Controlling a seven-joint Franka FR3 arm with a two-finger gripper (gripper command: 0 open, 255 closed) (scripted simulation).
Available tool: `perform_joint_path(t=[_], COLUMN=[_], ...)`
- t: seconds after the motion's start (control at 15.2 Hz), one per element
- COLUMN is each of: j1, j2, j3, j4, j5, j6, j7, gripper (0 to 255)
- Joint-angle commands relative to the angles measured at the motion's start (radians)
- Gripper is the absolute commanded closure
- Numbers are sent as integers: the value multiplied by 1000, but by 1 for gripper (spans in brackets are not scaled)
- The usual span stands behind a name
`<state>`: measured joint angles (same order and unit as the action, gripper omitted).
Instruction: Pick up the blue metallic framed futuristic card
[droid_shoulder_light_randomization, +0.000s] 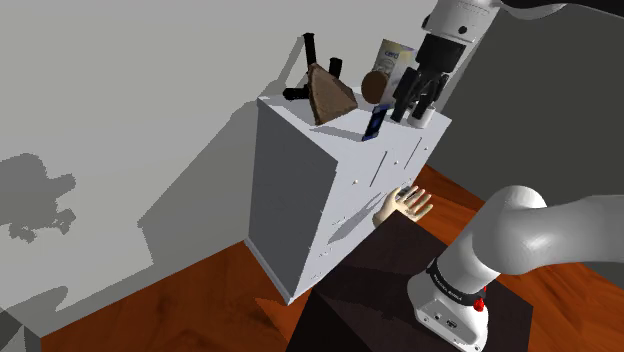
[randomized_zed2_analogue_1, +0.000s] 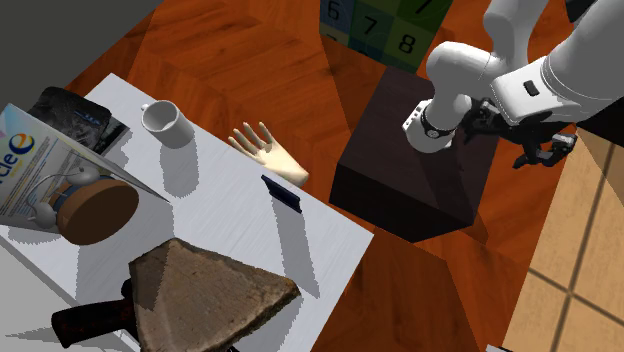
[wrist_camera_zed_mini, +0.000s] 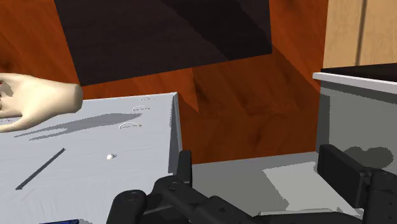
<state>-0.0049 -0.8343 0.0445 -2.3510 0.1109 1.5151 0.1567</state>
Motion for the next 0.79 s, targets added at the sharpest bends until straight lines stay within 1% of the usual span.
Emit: perform_joint_path(t=[0.0,0.33,0.73], j1=[0,-82,-174], j2=[0,198,426], j3=[0,39,64], j4=[0,85,216], j5=[0,-26,-79], j6=[0,83,138], j7=[0,156,349], gripper=[0,0,0])
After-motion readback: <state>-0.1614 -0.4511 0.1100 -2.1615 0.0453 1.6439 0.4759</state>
